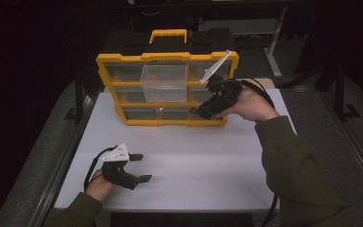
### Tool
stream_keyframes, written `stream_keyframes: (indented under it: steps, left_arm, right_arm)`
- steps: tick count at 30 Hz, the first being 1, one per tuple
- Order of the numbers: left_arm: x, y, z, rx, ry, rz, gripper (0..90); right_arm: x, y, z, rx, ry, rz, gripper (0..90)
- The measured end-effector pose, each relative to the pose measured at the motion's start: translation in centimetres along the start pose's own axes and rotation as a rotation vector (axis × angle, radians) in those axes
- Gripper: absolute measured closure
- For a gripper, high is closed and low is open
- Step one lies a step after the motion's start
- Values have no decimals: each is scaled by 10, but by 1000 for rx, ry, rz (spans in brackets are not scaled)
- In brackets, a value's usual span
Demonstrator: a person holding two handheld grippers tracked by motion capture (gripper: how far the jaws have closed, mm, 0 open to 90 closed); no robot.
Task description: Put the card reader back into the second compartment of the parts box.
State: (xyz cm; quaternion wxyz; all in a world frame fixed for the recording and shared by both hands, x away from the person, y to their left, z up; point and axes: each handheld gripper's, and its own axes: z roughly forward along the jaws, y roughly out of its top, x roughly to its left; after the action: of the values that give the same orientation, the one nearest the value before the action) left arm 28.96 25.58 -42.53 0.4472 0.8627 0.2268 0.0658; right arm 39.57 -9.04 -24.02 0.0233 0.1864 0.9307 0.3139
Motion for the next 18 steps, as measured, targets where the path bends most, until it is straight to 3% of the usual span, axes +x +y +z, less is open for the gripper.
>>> stream_keyframes:
  steps: [18]
  left_arm:
    - [0, 0, -1, 1, -3, -3, 145]
  right_arm:
    - [-6, 40, -57, -58, -43, -22, 725]
